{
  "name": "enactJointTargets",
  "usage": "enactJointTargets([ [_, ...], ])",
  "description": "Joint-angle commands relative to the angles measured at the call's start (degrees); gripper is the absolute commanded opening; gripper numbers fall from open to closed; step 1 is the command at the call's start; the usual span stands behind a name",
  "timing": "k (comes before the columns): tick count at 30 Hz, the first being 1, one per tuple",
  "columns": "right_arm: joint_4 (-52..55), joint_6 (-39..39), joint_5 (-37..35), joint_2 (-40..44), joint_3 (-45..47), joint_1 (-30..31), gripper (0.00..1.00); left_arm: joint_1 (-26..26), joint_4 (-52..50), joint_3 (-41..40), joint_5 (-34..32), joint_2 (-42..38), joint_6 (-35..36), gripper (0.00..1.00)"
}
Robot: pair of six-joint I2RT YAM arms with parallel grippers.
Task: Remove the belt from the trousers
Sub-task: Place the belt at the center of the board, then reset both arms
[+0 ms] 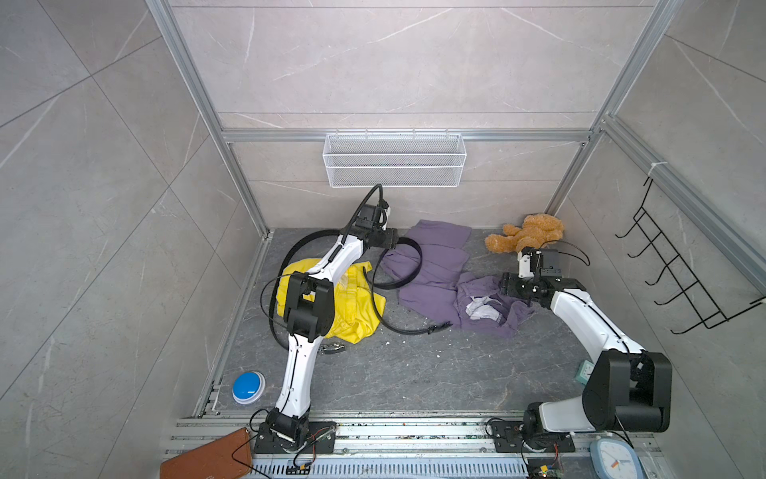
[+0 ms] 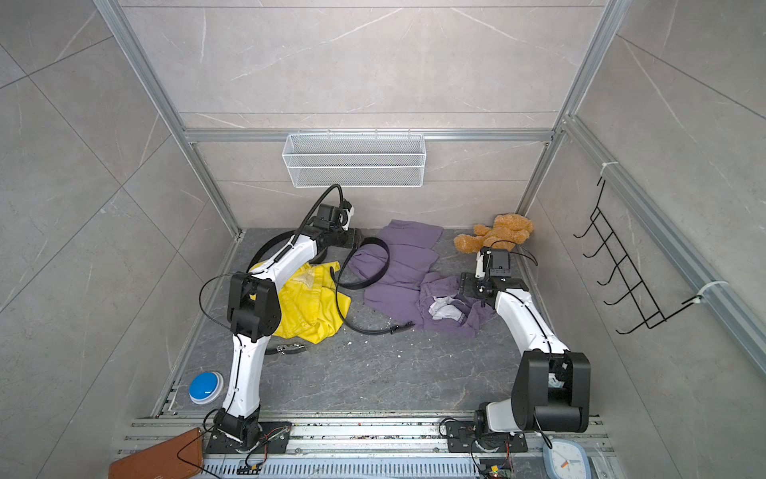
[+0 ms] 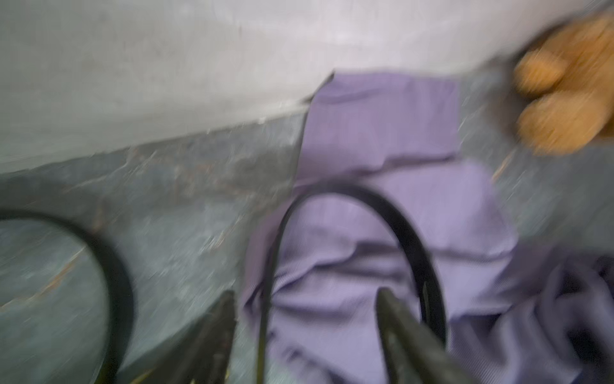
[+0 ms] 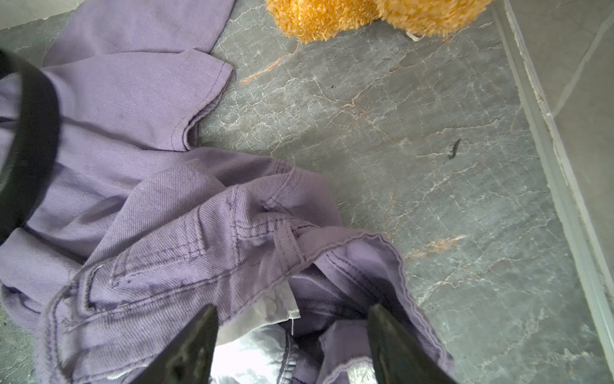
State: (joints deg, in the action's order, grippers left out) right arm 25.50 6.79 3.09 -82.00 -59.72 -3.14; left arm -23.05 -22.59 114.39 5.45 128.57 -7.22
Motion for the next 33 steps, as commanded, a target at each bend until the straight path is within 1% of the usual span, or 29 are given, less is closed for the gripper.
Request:
enactJointTargets([
  [1, -0.1, 0.7, 0.6, 0.6, -2.0, 0.4, 0.75, -1.2, 7.0, -6.1, -3.2, -11.6, 2.3, 0.76],
  [4, -0.3, 0.2, 0.6, 1.2, -2.2, 0.3, 0.77, -2.1, 12.1, -15.1, -4.0, -19.3, 3.4, 0.77],
  [8, -0.8, -1.1, 0.2, 2.7, -2.2, 0.3, 0.87, -2.2, 18.9, -27.9, -5.9, -30.6, 4.0, 0.79],
  [12, -3.3, -2.3, 1.1, 4.2, -0.9, 0.4, 0.95, -1.8, 20.4, -38.9, -12.4, -39.9, 6.2, 0.86],
  [14, -4.9, -2.7, 1.8, 4.4, -0.2, 0.4, 0.98, -0.7, 21.2, -44.0, -14.7, -44.1, 6.3, 0.9],
  [16, -7.2, -3.2, 2.5, 4.6, 1.1, 0.5, 1.0, 1.7, 21.6, -49.6, -15.6, -48.3, 5.6, 0.93],
  [18, -10.5, -3.8, 3.1, 5.2, 3.2, 0.6, 1.0, 5.5, 22.0, -54.8, -15.3, -52.2, 3.9, 0.95],
  [21, -16.5, -5.1, 4.4, 6.7, 7.4, 0.7, 1.0, 10.3, 23.2, -61.8, -15.8, -57.0, 3.9, 0.98],
  [25, -24.0, -6.6, 6.9, 7.9, 12.8, 0.9, 1.0, 16.9, 27.2, -70.3, -13.8, -61.7, 2.0, 0.99],
  [26, -26.0, -7.1, 7.6, 8.0, 14.3, 0.9, 1.0, 18.0, 29.4, -72.5, -12.5, -62.7, 1.9, 0.99],
  [30, -33.6, -7.8, 7.5, 7.1, 18.7, 1.0, 1.0, 21.5, 35.1, -78.4, -13.8, -63.8, 1.3, 1.0],
  [33, -35.3, -8.2, 7.8, 4.5, 19.0, 1.1, 1.0, 22.3, 42.2, -82.9, -14.8, -63.3, 4.3, 0.99],
])
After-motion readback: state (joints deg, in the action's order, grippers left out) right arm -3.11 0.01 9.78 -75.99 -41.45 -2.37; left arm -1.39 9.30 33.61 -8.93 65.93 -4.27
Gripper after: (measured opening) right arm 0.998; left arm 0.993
